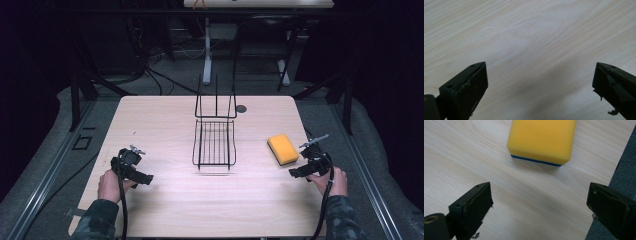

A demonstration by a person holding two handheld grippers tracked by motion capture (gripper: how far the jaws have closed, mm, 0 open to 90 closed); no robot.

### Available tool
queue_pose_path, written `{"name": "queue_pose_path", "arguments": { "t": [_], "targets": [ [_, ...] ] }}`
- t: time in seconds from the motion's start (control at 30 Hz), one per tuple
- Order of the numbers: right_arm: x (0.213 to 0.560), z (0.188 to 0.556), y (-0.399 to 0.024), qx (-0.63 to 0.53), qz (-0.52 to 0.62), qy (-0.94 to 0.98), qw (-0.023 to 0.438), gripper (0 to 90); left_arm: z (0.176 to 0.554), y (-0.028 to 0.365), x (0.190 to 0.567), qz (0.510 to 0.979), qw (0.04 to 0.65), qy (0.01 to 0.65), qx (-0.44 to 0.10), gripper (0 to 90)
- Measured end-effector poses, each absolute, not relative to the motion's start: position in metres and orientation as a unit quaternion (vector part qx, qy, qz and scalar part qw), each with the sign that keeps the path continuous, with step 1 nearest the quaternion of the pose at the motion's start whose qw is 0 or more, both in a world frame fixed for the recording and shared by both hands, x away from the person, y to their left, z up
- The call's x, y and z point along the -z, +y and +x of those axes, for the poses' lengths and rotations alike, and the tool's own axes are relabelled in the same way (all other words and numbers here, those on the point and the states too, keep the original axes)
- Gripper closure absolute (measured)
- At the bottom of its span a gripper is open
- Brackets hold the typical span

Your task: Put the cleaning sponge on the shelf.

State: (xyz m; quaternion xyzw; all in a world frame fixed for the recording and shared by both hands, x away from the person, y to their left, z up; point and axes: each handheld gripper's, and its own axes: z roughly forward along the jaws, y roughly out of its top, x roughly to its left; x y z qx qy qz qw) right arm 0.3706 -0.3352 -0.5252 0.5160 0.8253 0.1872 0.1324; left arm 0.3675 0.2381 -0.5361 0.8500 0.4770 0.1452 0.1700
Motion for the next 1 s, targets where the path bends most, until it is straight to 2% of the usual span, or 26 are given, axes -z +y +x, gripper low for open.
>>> {"name": "queue_pose_path", "arguments": {
  "t": [0.4, 0.73, 1.0],
  "targets": [
    [0.517, 0.387, -0.327, -0.194, 0.502, 0.831, 0.14, 0.0, 0.368, 0.243, 0.537, 0.849, 0.175, 0.48, -0.134, 0.3],
    [0.509, 0.404, -0.32, -0.204, 0.495, 0.833, 0.14, 0.0, 0.367, 0.242, 0.537, 0.853, 0.174, 0.475, -0.128, 0.3],
    [0.518, 0.417, -0.319, -0.209, 0.51, 0.823, 0.135, 0.0, 0.371, 0.236, 0.539, 0.86, 0.17, 0.465, -0.122, 0.2]
  ]
}}
